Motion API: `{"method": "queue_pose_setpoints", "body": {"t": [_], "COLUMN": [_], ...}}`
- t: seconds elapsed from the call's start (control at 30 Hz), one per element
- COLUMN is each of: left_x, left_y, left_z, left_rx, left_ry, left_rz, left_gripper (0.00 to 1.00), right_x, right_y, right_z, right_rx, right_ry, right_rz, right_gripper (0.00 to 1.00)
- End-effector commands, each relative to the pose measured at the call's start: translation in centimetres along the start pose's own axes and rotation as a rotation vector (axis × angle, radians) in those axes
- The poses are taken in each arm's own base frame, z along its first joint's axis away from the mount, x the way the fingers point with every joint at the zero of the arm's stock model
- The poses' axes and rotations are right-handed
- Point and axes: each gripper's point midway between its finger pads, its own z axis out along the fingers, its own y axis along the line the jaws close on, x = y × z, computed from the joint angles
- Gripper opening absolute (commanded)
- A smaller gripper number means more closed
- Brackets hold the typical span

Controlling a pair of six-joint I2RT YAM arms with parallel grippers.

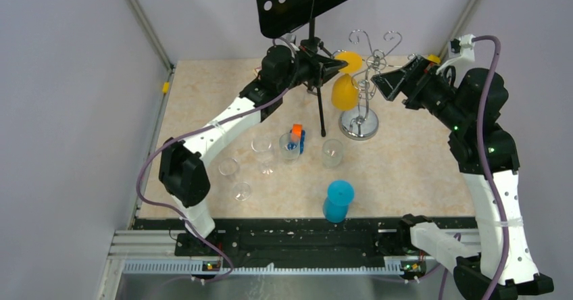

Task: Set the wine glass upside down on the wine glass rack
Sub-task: Turn the wine glass upside down at the wine rack.

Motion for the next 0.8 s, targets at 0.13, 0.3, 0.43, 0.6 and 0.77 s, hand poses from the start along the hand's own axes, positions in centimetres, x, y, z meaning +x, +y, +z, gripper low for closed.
{"method": "queue_pose_setpoints", "body": {"t": [0.13,0.3,0.43,0.6,0.77], "left_x": [0.6,0.5,0.2,-0.2,-0.8], "left_y": [-4.0,-4.4,-4.2,-4.5,-4.7], "left_z": [1.1,1.9,2.4,3.0,3.7], "left_rx": [0.121,0.134,0.134,0.144,0.155], "left_ry": [0.045,0.048,0.035,0.026,0.006], "left_rz": [-0.003,-0.008,-0.009,-0.009,-0.004], "left_gripper": [0.00,0.00,0.00,0.00,0.00], "right_x": [-1.6,-1.5,-1.6,-1.6,-1.7], "right_y": [0.9,0.8,0.8,0.7,0.8], "right_z": [-1.0,-1.2,-1.3,-1.4,-1.4], "right_rx": [-0.021,-0.017,-0.013,-0.010,-0.012], "right_ry": [-0.065,-0.069,-0.072,-0.075,-0.076], "right_rz": [-0.005,-0.004,-0.007,-0.009,-0.010], "right_gripper": [0.99,0.99,0.99,0.99,0.99]}}
